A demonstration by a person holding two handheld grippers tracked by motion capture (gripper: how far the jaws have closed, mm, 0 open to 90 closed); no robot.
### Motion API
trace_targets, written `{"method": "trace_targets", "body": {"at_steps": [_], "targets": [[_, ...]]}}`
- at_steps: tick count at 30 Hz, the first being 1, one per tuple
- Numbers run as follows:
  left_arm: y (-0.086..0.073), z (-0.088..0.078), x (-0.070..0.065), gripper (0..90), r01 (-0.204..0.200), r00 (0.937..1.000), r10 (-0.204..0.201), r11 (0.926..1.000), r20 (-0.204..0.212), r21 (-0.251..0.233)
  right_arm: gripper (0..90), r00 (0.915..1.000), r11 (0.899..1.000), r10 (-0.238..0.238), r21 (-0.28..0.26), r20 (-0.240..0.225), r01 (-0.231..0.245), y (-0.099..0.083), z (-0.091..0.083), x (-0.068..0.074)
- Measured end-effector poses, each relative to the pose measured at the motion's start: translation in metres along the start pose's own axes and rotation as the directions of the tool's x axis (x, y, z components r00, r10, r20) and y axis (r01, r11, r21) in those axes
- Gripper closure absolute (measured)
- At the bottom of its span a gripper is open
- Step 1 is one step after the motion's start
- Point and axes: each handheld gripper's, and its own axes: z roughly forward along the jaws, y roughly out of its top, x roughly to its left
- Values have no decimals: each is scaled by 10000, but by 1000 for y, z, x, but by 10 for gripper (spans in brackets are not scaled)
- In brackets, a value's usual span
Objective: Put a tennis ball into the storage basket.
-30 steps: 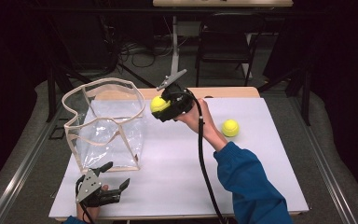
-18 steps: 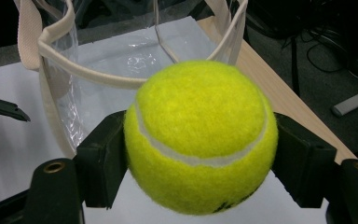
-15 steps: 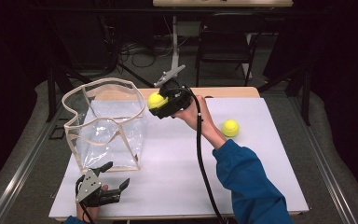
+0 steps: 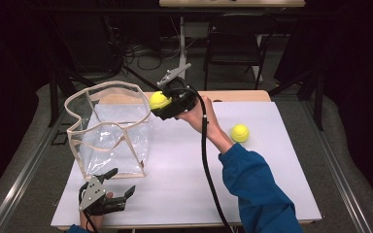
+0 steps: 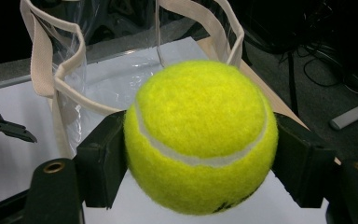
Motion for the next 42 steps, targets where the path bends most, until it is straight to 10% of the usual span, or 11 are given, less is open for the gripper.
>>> {"method": "trace_targets", "body": {"at_steps": [42], "targets": [[0,0,0,158,-6,10000,6,10000,39,-40,260,10000,9935,74,-1140,36,-70,28,6,11]]}}
